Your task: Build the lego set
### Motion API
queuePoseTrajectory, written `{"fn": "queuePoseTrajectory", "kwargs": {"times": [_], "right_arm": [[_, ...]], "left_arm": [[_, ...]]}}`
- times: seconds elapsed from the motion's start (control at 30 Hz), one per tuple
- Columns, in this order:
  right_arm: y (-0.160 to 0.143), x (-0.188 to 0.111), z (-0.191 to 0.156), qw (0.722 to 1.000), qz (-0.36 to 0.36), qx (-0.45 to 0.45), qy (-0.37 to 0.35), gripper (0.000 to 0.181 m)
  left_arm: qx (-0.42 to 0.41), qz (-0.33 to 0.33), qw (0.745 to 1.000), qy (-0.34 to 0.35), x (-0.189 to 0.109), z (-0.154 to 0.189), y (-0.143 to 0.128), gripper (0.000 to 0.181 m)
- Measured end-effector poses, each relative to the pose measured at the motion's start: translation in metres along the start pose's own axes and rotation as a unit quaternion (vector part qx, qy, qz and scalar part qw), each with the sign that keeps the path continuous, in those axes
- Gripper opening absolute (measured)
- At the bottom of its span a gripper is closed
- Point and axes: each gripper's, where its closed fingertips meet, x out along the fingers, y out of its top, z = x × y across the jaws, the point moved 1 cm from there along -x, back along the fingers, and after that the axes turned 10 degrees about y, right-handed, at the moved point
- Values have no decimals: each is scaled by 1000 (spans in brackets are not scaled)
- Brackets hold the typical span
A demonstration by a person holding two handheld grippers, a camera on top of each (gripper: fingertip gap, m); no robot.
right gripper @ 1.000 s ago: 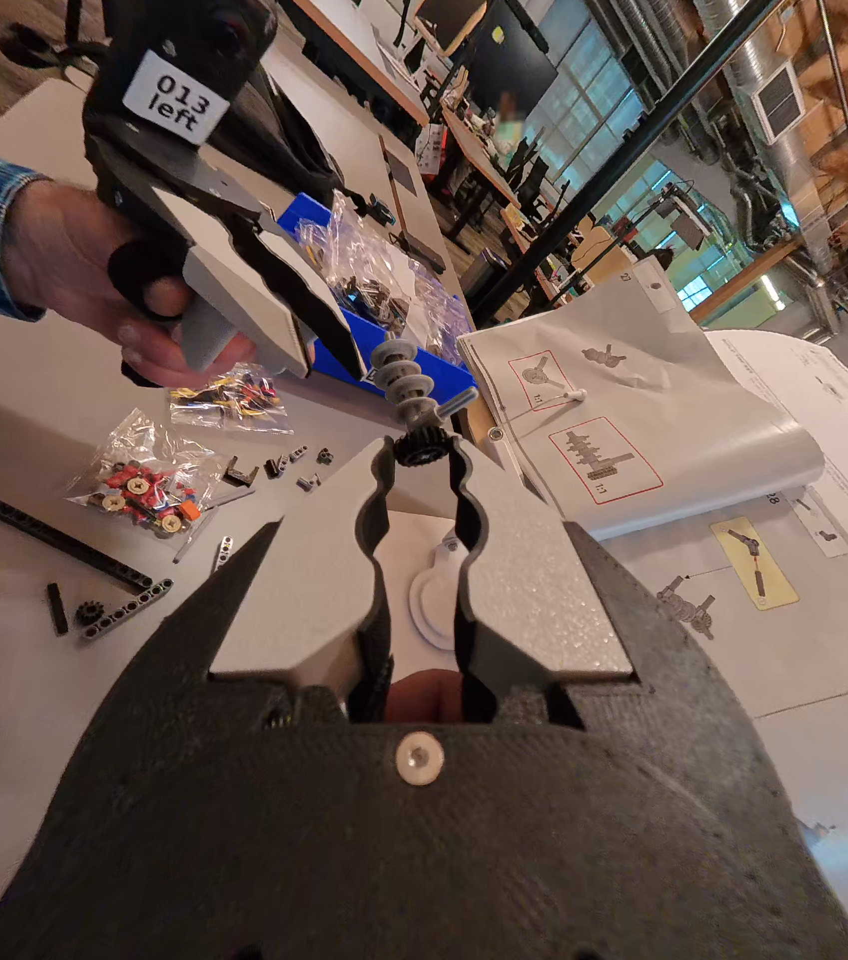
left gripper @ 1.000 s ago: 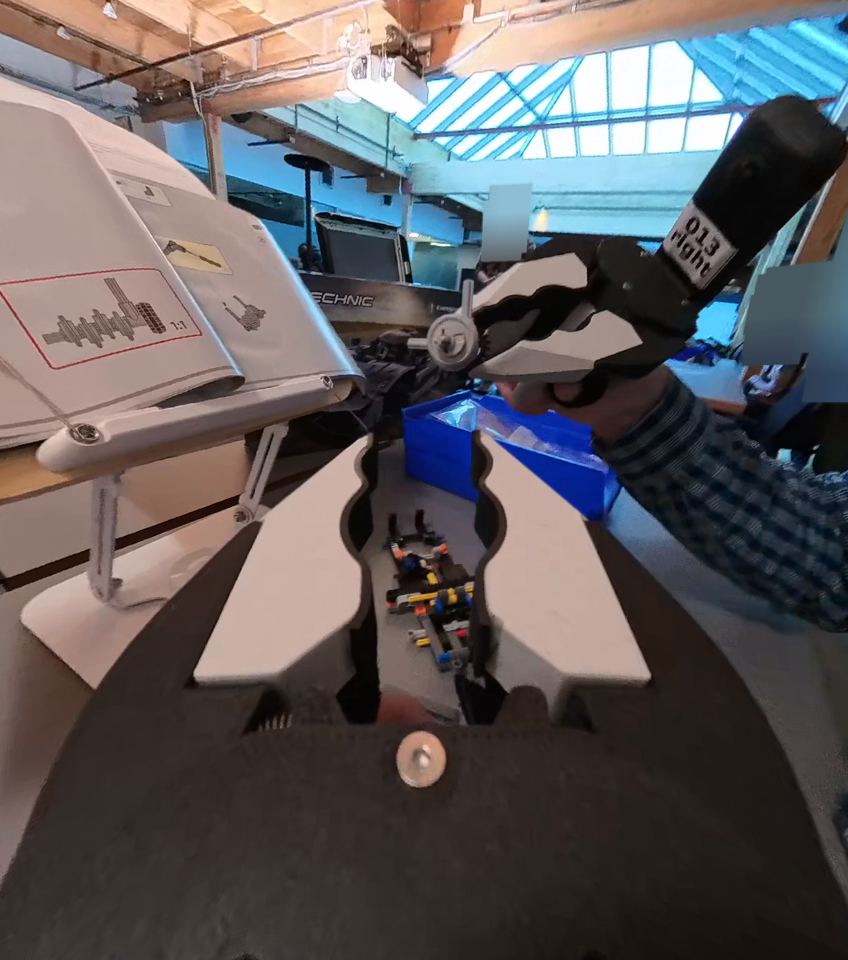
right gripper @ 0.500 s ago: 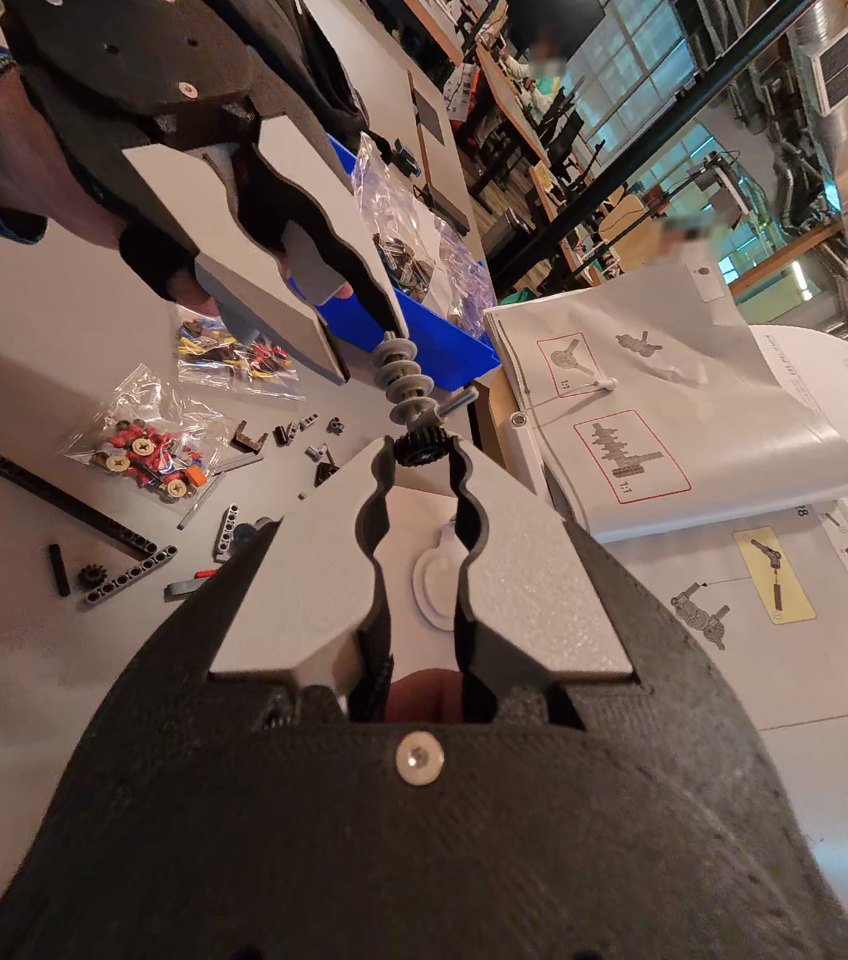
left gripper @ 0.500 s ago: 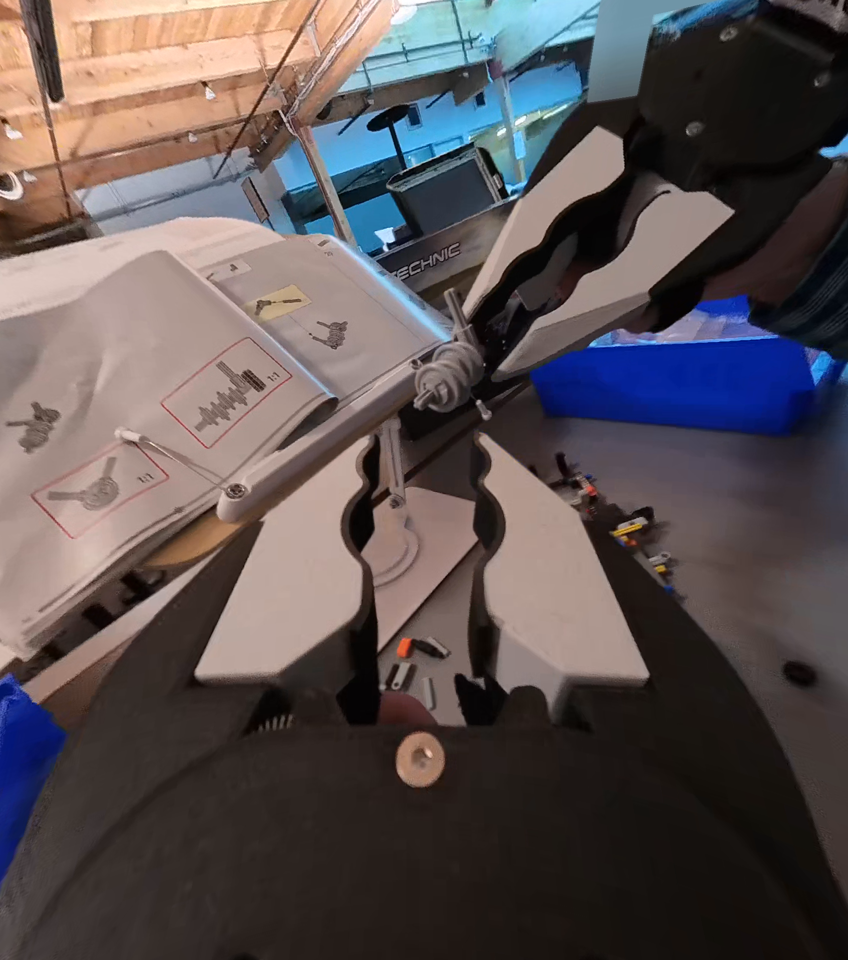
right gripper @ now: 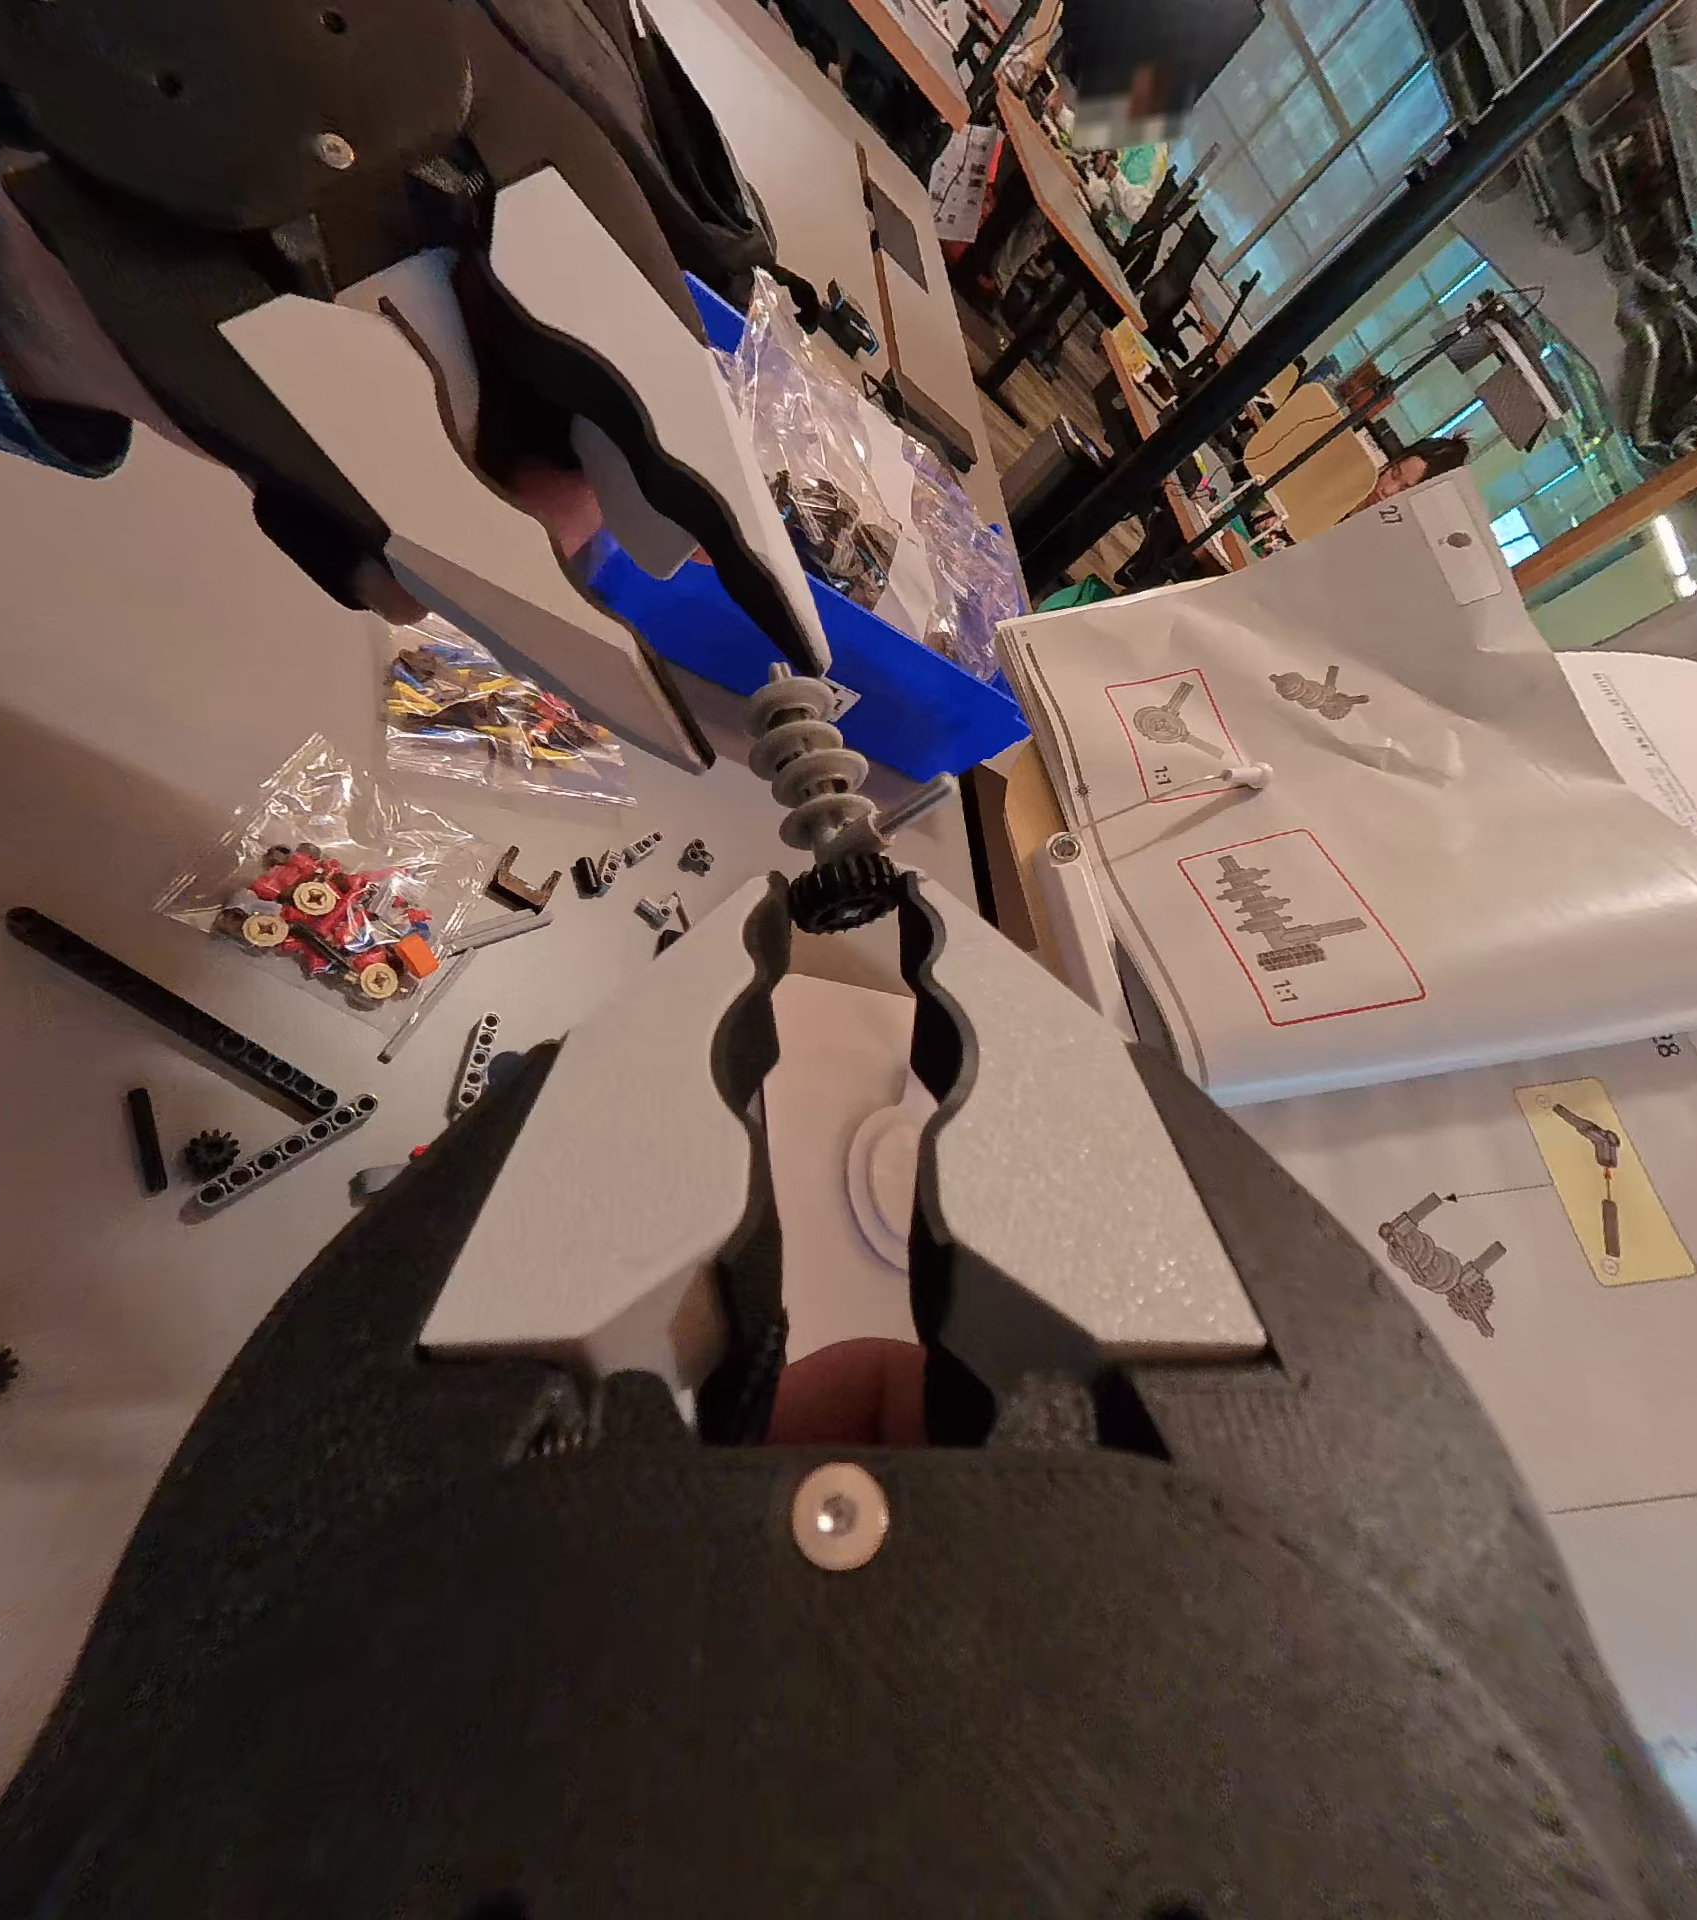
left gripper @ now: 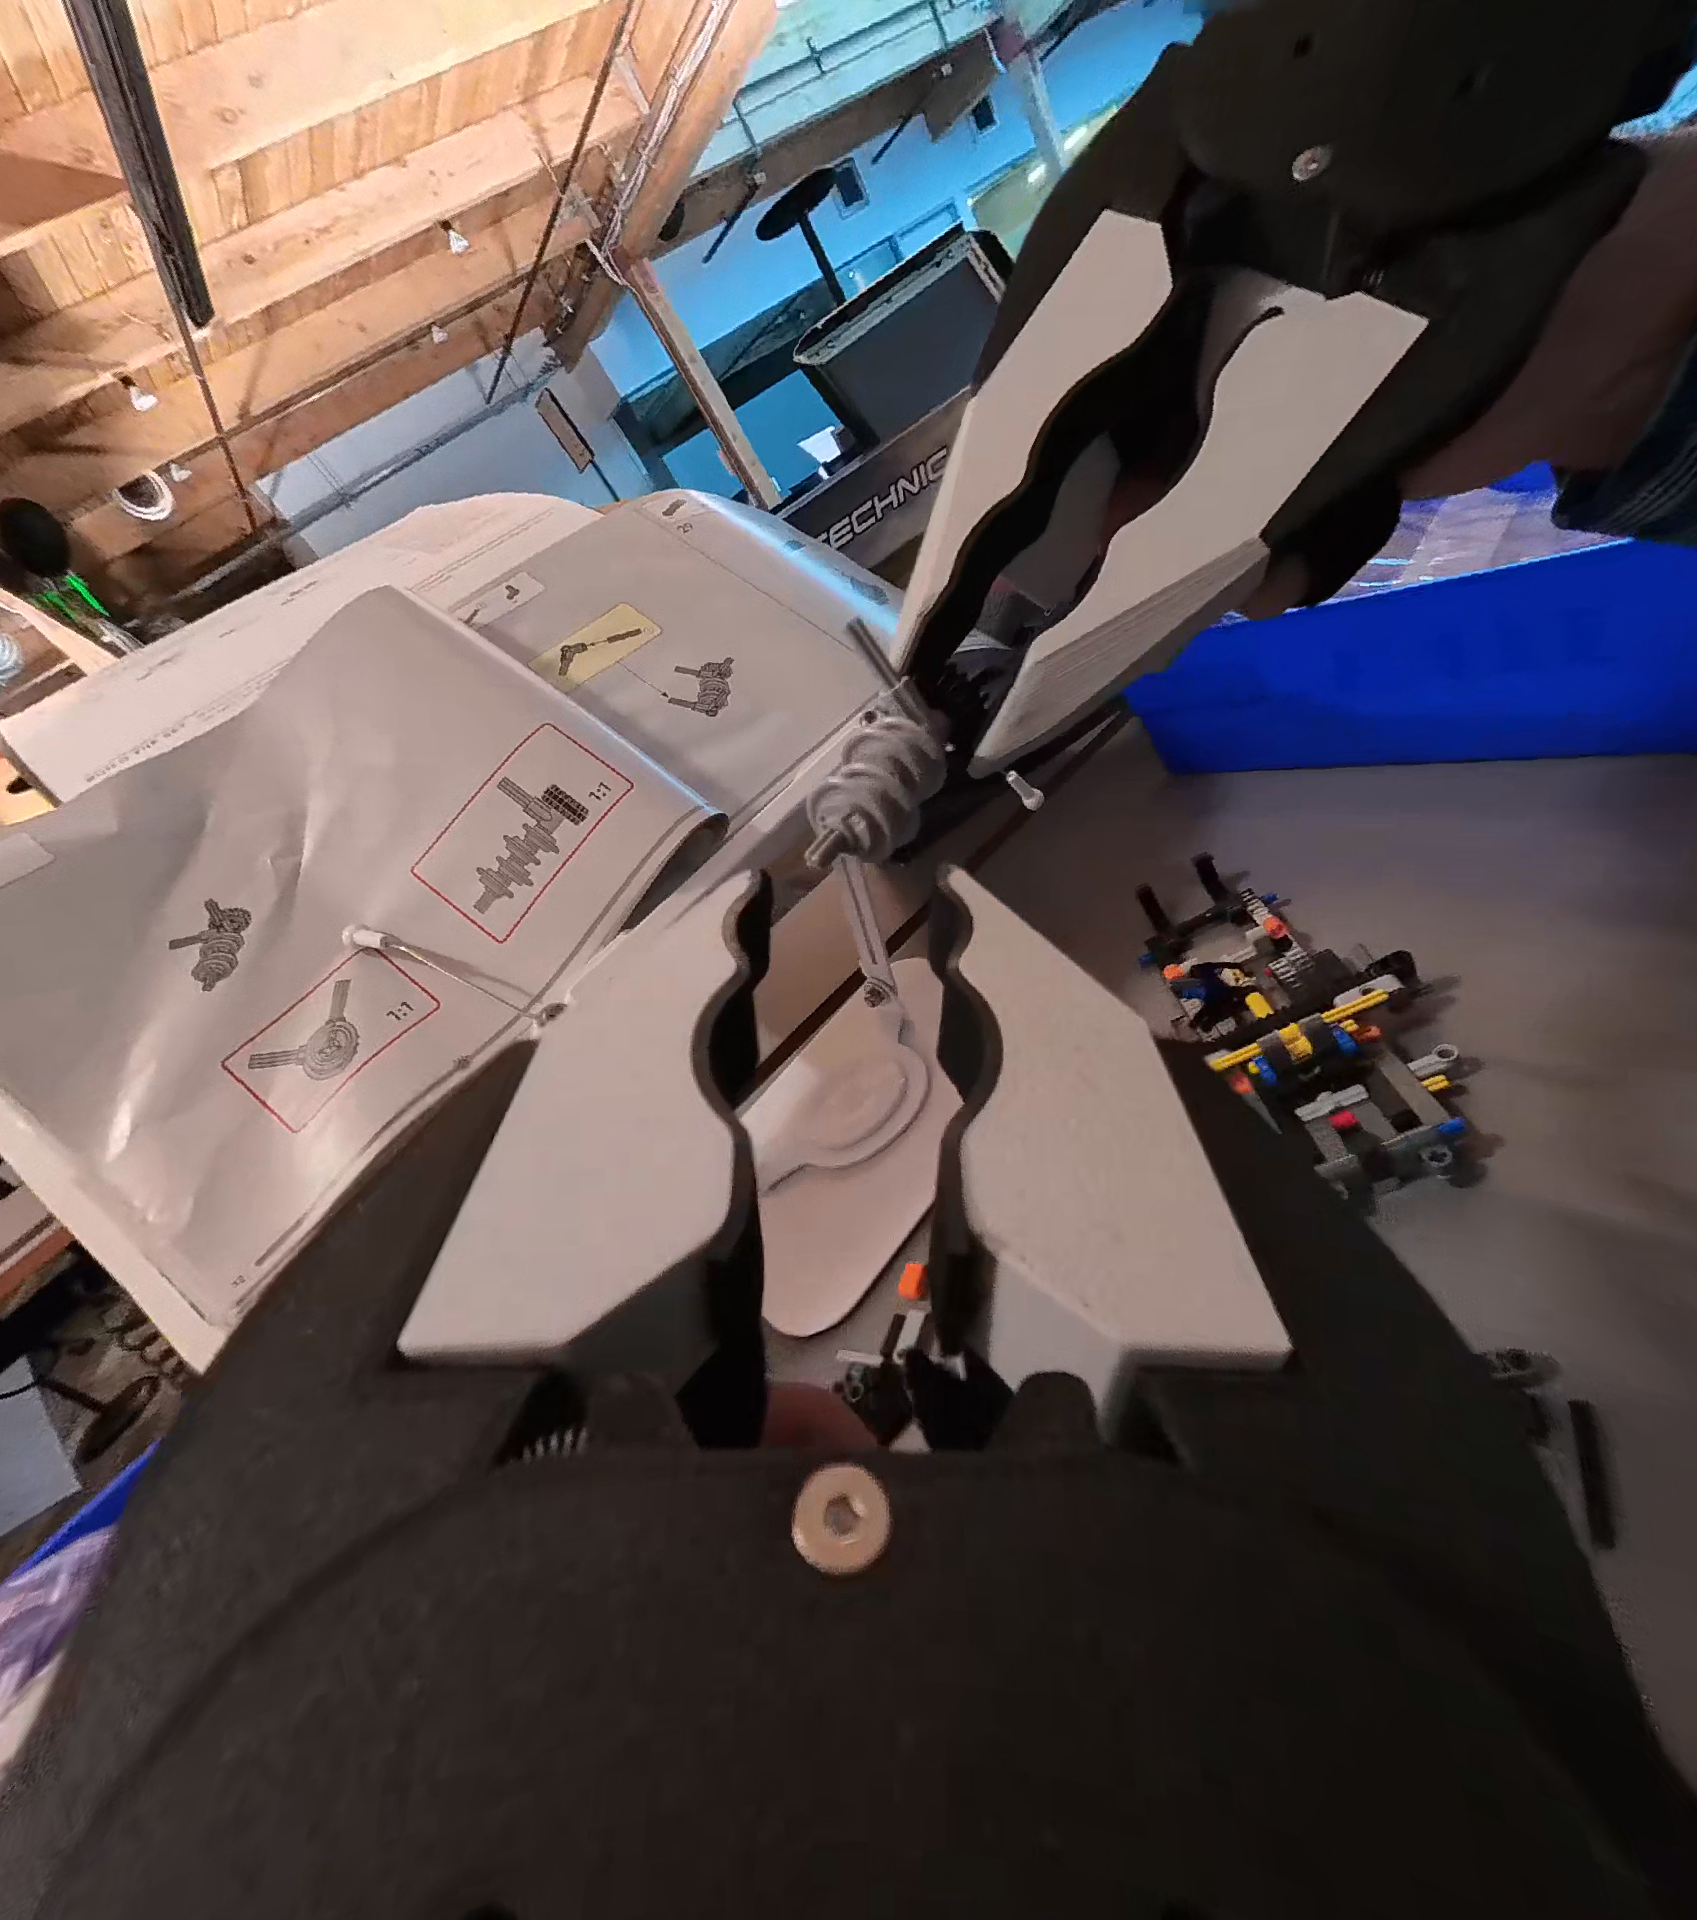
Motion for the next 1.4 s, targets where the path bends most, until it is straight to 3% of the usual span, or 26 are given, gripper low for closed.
{"fn": "queuePoseTrajectory", "kwargs": {"times": [0.37, 0.5, 0.73, 0.83, 1.4], "right_arm": [[0, 4, -5, 1000, -4, -8, 24, 18], [1, 3, -6, 1000, 0, -12, 29, 18], [1, 1, -11, 999, -4, -35, 31, 18], [2, 0, -13, 999, -1, -33, 37, 18], [-3, -4, -35, 995, 42, -13, 87, 17]], "left_arm": [[51, 1, 999, 4, -1, 3, 4, 25], [61, 4, 998, -4, -2, 6, 5, 13], [65, -4, 997, -29, -4, 10, 6, 13], [56, -5, 998, -26, -4, 9, 8, 26], [107, -14, 990, -94, -17, 35, 7, 16]]}}
